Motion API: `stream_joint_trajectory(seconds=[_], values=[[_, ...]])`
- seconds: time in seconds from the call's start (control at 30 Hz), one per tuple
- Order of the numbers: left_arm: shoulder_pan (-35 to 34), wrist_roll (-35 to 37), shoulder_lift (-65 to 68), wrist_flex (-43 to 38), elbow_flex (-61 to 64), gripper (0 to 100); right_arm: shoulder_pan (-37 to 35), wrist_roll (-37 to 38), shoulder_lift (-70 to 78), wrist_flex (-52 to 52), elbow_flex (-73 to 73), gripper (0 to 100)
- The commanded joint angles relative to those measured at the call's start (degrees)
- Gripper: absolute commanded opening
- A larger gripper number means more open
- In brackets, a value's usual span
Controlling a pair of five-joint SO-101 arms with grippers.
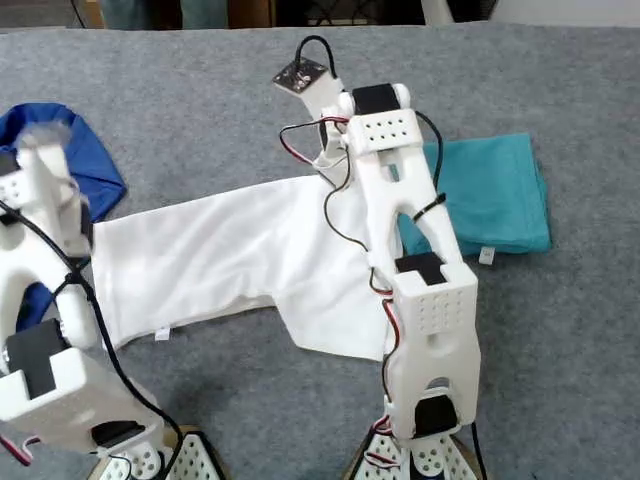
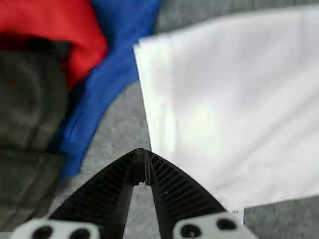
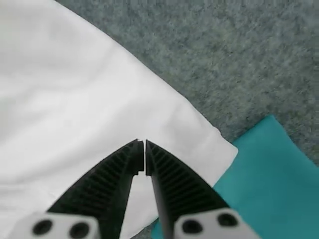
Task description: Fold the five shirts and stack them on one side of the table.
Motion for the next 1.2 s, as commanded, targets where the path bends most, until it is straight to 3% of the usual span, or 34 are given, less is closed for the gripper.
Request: stream_joint_trajectory(seconds=[0.0, 0.17, 0.33, 0.6, 0.8, 1.03, 1.17], values=[[4.00, 2.73, 4.75, -8.18, -6.29, 3, -0.18, 0.53, 2.15, -1.93, -3.30, 1.5], [8.48, 2.64, 19.08, -7.47, -14.02, 3, 1.23, 0.26, 7.25, -6.24, -3.65, 1.5], [6.73, 2.99, 35.34, -6.95, -26.86, 3, 3.60, 0.26, 9.45, -6.15, -6.99, 1.5], [4.09, 6.07, 51.52, 7.47, -55.34, 3, 5.01, 0.53, 9.45, -4.04, -9.63, 1.5], [4.44, 5.98, 56.70, 17.32, -72.48, 3, 4.75, 0.18, 9.89, 1.58, -20.44, 1.5], [1.54, 5.98, 54.68, 16.88, -89.27, 3, 4.92, 0.18, 9.89, 3.08, -21.58, 1.5], [4.18, 2.29, 58.64, 7.47, -90.51, 7, 4.75, 0.18, 9.89, 3.16, -21.58, 1.5]])
